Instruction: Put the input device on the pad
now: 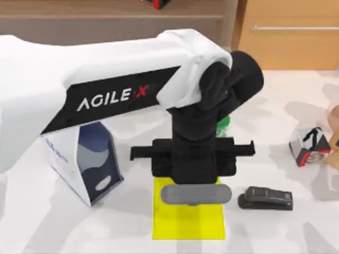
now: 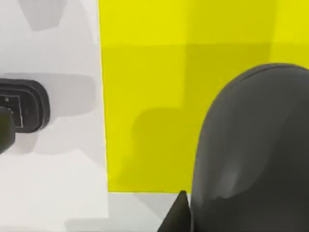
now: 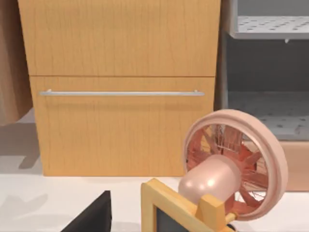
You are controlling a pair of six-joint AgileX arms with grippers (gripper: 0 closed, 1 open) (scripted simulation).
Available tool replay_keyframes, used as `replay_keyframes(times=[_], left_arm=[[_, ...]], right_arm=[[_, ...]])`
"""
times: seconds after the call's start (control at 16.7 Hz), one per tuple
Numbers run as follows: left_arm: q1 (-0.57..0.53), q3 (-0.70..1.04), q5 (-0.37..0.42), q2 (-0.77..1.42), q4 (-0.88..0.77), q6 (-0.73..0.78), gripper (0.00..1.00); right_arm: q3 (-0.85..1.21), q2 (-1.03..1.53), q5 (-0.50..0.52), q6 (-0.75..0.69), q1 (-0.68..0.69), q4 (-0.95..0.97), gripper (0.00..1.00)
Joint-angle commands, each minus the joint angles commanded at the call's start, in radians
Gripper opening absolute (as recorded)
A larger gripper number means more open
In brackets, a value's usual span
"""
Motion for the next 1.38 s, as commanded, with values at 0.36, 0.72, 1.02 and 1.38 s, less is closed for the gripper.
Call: replay_keyframes(times=[0.36,0.72,1.02,1.38], left_arm=[[-0.009,-0.015,-0.015,0.003,0.003,0.008,0.0],[-0.033,-0.046,0.008,-0.067,-0.025,0.041,0.0],[-0.066,-0.081,0.03,-0.108,-0.02,0.057,0.0],[-0.056,-0.093,0.014,-0.037,0.073,0.037,0.0]], right_arm=[[0.0,0.0,0.0,0.0,0.0,0.0,1.0],[0.0,0.0,0.0,0.0,0.0,0.0,1.0],[0.0,0.0,0.0,0.0,0.0,0.0,1.0],[0.0,0.0,0.0,0.0,0.0,0.0,1.0]])
